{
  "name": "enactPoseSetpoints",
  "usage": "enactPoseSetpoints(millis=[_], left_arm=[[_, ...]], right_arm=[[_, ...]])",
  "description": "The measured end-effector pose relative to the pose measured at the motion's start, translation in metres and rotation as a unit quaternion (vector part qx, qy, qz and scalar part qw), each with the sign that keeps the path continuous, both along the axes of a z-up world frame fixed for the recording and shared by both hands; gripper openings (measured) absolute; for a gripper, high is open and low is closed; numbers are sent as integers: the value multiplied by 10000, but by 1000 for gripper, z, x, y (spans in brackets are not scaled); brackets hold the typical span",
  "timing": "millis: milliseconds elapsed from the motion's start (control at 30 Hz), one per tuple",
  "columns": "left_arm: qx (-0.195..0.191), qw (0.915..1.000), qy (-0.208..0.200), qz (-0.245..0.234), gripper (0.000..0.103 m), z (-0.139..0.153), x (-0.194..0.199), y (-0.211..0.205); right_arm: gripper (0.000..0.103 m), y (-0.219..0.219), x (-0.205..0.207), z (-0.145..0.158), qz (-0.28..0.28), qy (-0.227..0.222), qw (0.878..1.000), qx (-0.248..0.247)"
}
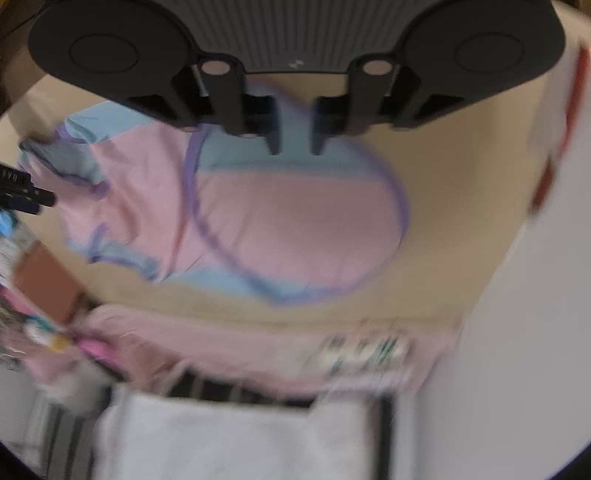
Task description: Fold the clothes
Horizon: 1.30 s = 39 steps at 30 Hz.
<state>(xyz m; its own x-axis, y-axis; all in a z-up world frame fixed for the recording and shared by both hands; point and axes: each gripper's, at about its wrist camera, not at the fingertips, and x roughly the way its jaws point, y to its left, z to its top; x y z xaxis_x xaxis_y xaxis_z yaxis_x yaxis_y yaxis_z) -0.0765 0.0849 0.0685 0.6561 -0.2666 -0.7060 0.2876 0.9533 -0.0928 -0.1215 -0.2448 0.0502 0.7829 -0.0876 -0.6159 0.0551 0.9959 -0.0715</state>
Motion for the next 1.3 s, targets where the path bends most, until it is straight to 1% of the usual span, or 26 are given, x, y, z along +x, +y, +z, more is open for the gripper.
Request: enactPoseSetpoints(millis=[33,100,167,233,267,300,333,400,433,500,533,600,633,700,733,800,833,867,900,967,1033,1133,1200,1233,1267,1300], left_arm=[[-97,9998,-41,-154,41,-1,1,-3],[-441,9977,64,-502,41,-12,9,-12],[-313,9968,86,-733,40,-28,7,-25],[-137,9964,-3,-837,37,-40,2,-34],[-49,9967,-120,-803,32,-44,-3,-35],[-3,9969,-154,-768,30,-45,-8,-33],[30,9972,-166,-732,25,-45,-12,-31],[-41,9982,-88,-597,23,-45,-21,-25],[-91,9986,-39,-522,20,-44,-27,-23],[-129,9986,39,-521,19,-42,-39,-24],[-150,9985,87,-522,19,-41,-45,-25],[-221,9975,238,-632,19,-36,-48,-30],[-258,9968,317,-693,19,-34,-49,-33],[-390,9968,119,-688,20,-30,-46,-35],[-459,9966,-1,-678,24,-29,-45,-36],[-419,9967,-6,-702,25,-32,-40,-40],[-381,9967,44,-709,24,-36,-39,-42],[-343,9968,94,-716,22,-40,-37,-43],[-268,9972,47,-703,20,-42,-39,-44],[-118,9972,-53,-738,18,-42,-44,-44],[-199,9975,-36,-680,18,-42,-44,-42],[-315,9975,-46,-632,19,-39,-44,-36],[-507,9962,-182,-682,26,-36,-51,-28],[-582,9954,-225,-721,37,-36,-54,-25],[-641,9947,-259,-756,41,-37,-56,-23],[-700,9940,-292,-791,41,-37,-59,-20]], right_arm=[[43,8,-3,-1,262,26,9994,243],[43,25,-9,-3,798,88,9941,730],[43,41,-15,-6,1329,150,9836,1212],[42,61,-11,-20,1221,239,9885,862],[37,67,-7,-28,1091,348,9909,715],[34,69,-7,-31,1058,306,9923,576],[32,71,-7,-33,1028,258,9934,437],[28,66,-5,-33,976,357,9940,344],[27,63,-5,-32,950,409,9942,300],[29,57,-4,-31,898,511,9944,211],[32,54,-3,-31,872,562,9945,167],[34,47,-3,-24,838,668,9934,397],[35,44,-4,-20,900,598,9921,629],[35,39,-3,-13,930,476,9897,982],[36,39,2,-13,862,385,9901,1042],[35,40,18,-20,715,417,9889,1234],[29,41,26,-24,641,435,9881,1331],[10,40,29,-25,568,383,9884,1352],[6,40,31,-26,495,329,9888,1371],[6,38,32,-24,313,116,9914,1262],[6,33,33,-24,184,144,9927,1183],[12,35,27,-23,267,185,9940,1044],[26,39,20,-21,420,208,9945,942],[44,41,11,-17,511,85,9946,895],[50,42,2,-13,588,-30,9946,854],[50,41,-6,-13,656,8,9940,876]])
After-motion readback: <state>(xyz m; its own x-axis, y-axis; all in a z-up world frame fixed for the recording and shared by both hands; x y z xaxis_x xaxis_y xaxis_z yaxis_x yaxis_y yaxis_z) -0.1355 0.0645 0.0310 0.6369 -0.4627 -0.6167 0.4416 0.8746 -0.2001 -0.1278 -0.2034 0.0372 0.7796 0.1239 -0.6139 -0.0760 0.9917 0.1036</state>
